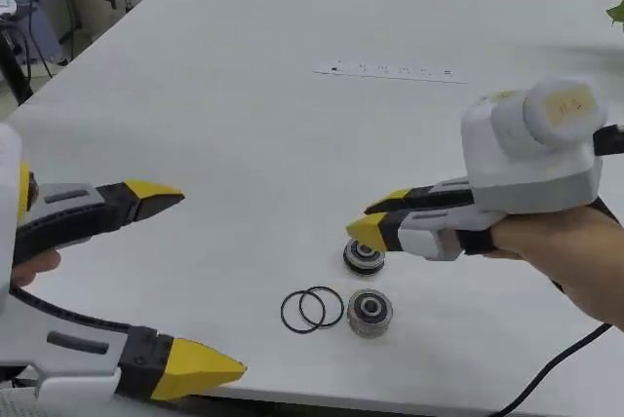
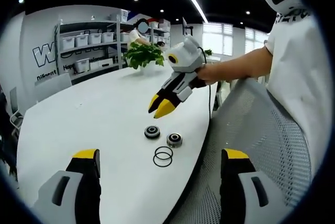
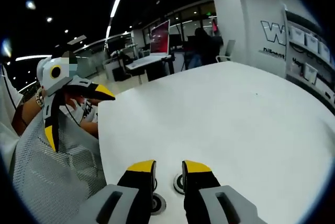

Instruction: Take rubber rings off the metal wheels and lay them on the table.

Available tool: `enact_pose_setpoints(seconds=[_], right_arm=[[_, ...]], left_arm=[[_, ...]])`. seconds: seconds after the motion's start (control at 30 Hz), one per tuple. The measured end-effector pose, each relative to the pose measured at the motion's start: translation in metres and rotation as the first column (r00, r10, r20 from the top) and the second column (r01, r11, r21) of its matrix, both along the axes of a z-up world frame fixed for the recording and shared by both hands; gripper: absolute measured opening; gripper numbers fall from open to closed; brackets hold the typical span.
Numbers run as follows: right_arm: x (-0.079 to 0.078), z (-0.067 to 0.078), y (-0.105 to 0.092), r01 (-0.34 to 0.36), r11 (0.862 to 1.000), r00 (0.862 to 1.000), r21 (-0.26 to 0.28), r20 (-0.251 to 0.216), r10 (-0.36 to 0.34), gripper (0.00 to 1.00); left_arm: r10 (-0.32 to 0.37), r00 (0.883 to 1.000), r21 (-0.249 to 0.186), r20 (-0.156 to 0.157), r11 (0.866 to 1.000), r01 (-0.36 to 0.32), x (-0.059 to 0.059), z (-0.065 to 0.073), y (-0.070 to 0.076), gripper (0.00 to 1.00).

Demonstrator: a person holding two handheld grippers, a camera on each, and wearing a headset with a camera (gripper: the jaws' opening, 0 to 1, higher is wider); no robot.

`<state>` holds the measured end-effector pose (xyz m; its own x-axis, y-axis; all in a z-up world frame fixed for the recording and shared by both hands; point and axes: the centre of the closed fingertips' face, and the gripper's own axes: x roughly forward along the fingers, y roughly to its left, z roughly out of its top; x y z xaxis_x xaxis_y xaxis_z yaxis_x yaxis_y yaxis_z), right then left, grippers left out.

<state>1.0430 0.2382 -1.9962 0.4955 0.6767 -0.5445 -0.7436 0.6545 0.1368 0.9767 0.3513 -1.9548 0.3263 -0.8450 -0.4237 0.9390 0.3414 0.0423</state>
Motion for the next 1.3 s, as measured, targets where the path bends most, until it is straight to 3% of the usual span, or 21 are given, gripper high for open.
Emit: enact_pose_setpoints(seconds=[0.23, 0.43, 0.6, 0.8, 1.0, 1.17, 1.3], right_arm=[[0.011, 0.018, -0.015, 0.042, 0.999, 0.998, 0.015, 0.044, -0.042, 0.2], [0.023, 0.04, -0.021, 0.078, 0.995, 0.993, 0.066, 0.088, -0.083, 0.2], [0.034, 0.061, -0.022, 0.092, 0.985, 0.988, 0.149, 0.114, -0.109, 0.22], [0.041, 0.07, -0.018, 0.07, 0.981, 0.982, 0.18, 0.161, -0.1, 0.28], [0.045, 0.063, -0.021, 0.035, 0.984, 0.977, 0.177, 0.2, -0.071, 0.31], [0.041, 0.039, -0.028, 0.039, 0.977, 0.983, 0.211, 0.168, -0.075, 0.33], [0.036, 0.017, -0.033, 0.03, 0.984, 0.99, 0.177, 0.13, -0.054, 0.31]], left_arm=[[-0.009, 0.998, 0.025, 0.068, 1.0, 0.007, 0.017, 0.021, 0.001, 0.94], [-0.019, 0.996, 0.029, 0.091, 0.999, 0.016, 0.024, 0.031, -0.003, 0.94], [-0.054, 0.991, 0.037, 0.121, 0.998, 0.05, 0.031, 0.042, -0.01, 0.95], [-0.101, 0.985, 0.047, 0.142, 0.994, 0.095, 0.043, 0.054, -0.026, 0.95], [-0.13, 0.978, 0.035, 0.164, 0.991, 0.126, 0.058, 0.062, -0.042, 0.93], [-0.144, 0.976, 0.021, 0.162, 0.99, 0.142, 0.07, 0.056, -0.059, 0.85], [-0.161, 0.974, 0.019, 0.159, 0.987, 0.16, 0.078, 0.047, -0.073, 0.83]])
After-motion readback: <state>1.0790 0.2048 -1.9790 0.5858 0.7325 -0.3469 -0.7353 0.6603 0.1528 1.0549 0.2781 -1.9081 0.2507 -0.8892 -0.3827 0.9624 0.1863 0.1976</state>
